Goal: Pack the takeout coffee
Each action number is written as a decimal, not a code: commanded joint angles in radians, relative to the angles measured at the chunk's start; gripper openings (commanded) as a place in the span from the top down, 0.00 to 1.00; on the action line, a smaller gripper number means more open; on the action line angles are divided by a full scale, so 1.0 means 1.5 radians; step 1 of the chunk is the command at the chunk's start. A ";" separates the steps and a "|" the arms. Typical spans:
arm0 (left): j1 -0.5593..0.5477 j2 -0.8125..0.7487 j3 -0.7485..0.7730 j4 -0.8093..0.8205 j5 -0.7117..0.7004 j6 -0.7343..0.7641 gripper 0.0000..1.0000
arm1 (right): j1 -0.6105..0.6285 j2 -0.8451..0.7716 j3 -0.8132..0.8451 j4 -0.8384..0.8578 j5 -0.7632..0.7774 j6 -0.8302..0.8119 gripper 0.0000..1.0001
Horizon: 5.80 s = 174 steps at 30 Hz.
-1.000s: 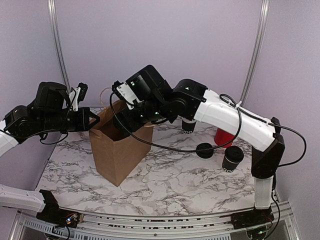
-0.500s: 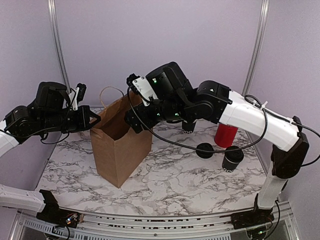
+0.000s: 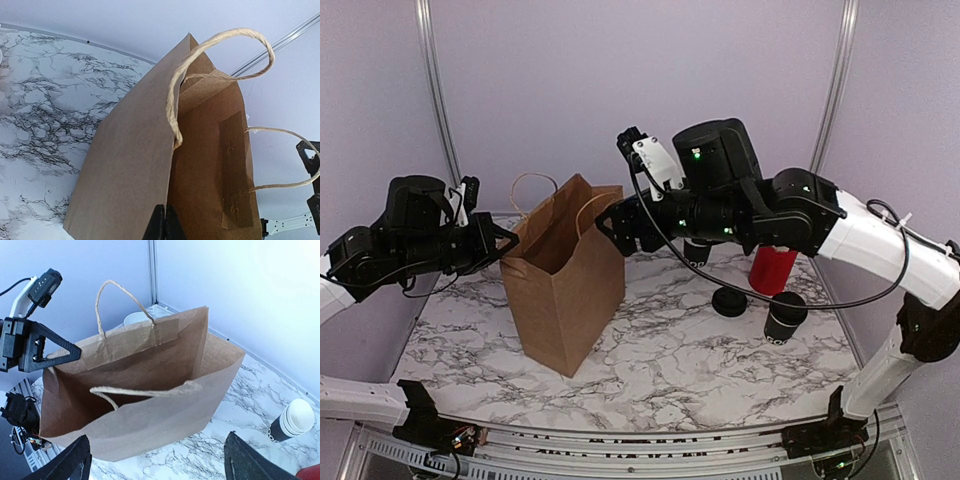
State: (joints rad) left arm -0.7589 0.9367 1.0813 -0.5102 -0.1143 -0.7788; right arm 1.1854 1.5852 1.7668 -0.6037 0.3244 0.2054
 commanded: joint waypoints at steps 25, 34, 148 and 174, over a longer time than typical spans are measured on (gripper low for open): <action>0.002 -0.067 -0.013 0.030 -0.008 0.032 0.42 | 0.005 -0.132 -0.188 0.035 0.061 0.077 0.10; 0.002 -0.104 -0.018 0.008 -0.048 0.046 0.13 | 0.005 -0.148 -0.219 0.041 0.064 0.087 0.10; 0.268 0.018 -0.205 0.095 0.089 0.155 0.01 | -0.221 -0.375 -0.567 -0.104 0.077 0.314 0.00; 0.271 -0.001 -0.145 0.049 0.085 0.302 0.01 | -0.519 -0.364 -0.605 -0.152 -0.012 0.213 0.12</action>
State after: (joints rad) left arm -0.3588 0.9668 0.8734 -0.4168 0.0414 -0.3473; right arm 0.4152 1.0214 0.8639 -0.8318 0.3241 0.5442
